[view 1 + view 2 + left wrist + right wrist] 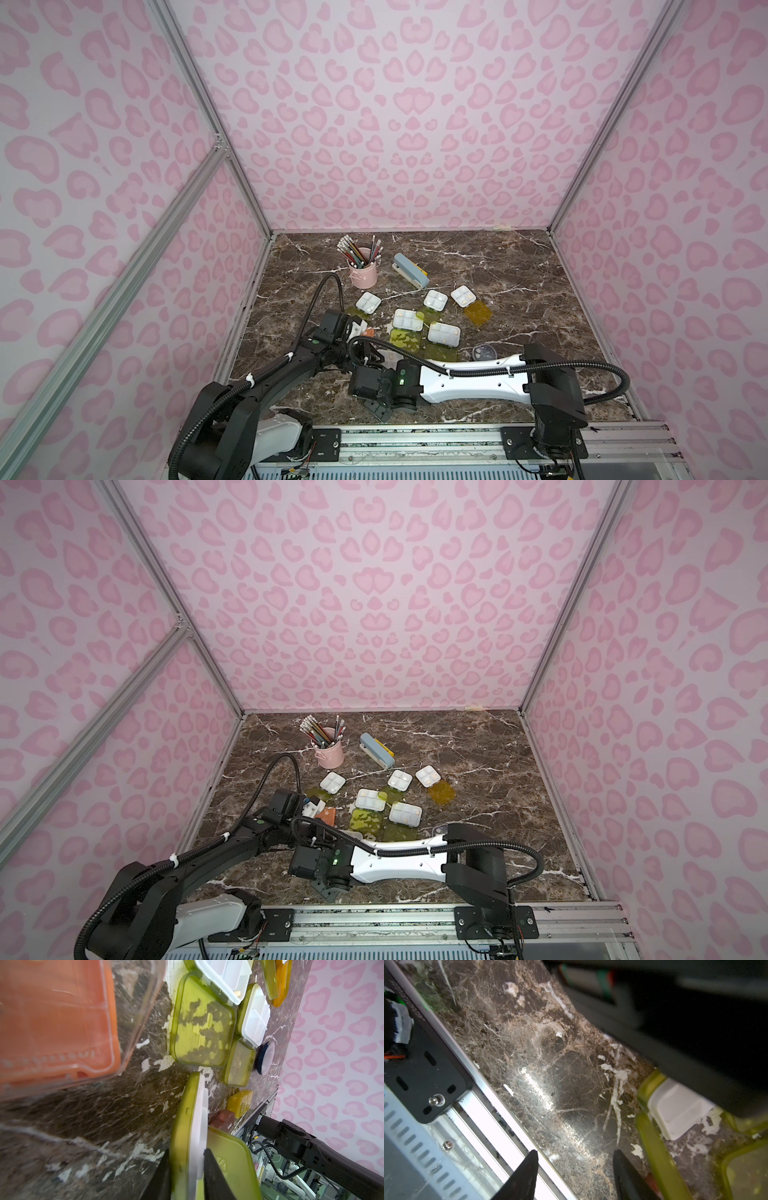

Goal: Close pillboxes
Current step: Close the lid on the pillbox.

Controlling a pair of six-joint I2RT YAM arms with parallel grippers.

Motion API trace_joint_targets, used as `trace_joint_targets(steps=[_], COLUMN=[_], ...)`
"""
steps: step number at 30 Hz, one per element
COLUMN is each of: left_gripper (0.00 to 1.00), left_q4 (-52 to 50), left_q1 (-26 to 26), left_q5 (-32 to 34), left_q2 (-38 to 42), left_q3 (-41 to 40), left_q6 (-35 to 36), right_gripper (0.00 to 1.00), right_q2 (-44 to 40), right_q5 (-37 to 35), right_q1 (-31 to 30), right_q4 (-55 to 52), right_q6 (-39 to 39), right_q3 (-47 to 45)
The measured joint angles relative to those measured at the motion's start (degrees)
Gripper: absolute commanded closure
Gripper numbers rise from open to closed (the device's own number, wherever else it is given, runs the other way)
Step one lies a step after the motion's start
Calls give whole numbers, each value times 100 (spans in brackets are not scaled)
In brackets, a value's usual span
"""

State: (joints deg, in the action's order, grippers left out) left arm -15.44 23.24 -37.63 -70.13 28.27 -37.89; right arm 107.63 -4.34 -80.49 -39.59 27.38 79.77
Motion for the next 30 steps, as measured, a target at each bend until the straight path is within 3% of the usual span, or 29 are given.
trace_joint_targets(steps=[8,18,23,25,30], left_gripper=[86,82,66,56,46], left_q4=[79,120,-144,-452,-1084], left_q1=[55,120,131,149,129], left_q5=[-144,-297,-195,166,588], left_q2=[-87,-144,35,195,616], left_q3=[-31,-68,-28,-9,122], left_q6=[-4,-28,-48,-57,-63], right_gripper=[40,40,40,40,40], right_q2=[-802,-1502,-1827,-1982,-2330], right_q5=[48,935,1322,1432,1746], right_q1=[498,1145,1379,1486,1755], right_q4=[616,1827,2286,2448,2828], right_q6=[-11,-7,94,179,343], right_q3=[-942,-2131,-2625,-2815,-3187])
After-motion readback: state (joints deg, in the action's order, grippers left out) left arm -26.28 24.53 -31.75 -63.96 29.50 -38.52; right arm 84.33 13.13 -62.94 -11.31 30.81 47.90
